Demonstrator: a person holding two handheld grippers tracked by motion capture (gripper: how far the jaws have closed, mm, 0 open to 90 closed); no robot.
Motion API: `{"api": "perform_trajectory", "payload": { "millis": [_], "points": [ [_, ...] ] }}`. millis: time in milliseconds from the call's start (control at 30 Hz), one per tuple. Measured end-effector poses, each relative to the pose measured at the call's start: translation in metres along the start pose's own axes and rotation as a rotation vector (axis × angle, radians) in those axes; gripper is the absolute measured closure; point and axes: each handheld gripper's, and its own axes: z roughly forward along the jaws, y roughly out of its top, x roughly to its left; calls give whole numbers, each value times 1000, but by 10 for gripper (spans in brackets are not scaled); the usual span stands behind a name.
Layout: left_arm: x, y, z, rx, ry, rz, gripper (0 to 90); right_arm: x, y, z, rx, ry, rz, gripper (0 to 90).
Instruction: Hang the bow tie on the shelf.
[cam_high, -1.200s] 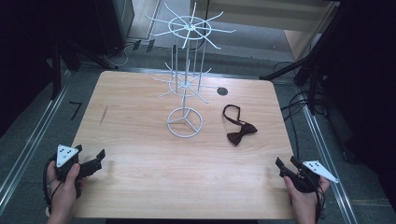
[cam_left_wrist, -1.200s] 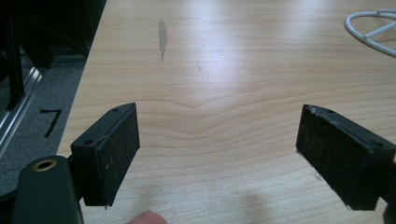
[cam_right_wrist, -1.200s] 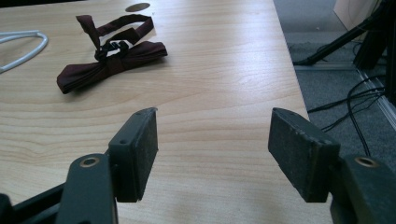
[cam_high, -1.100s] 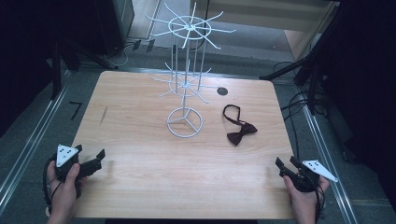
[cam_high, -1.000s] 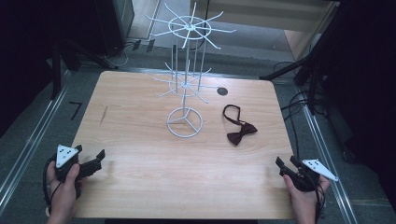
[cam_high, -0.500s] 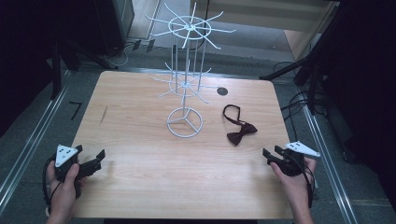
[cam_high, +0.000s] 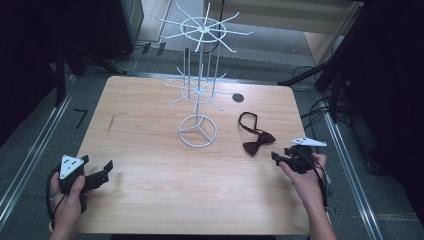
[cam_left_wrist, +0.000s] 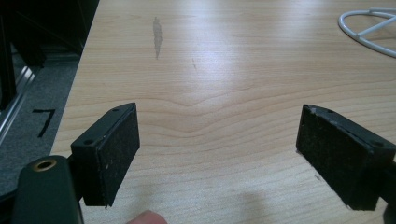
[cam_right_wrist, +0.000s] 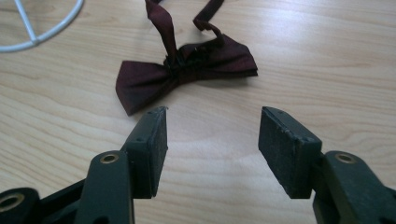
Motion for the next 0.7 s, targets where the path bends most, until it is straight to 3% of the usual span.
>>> {"api": "perform_trajectory", "payload": {
  "millis": [567,700],
  "points": [
    [0,0,0,1,-4,3,144,6,45,15,96,14,4,374],
    [0,0,0,2,-4,3,144,7,57,21,140,35,5,292]
  ]
}}
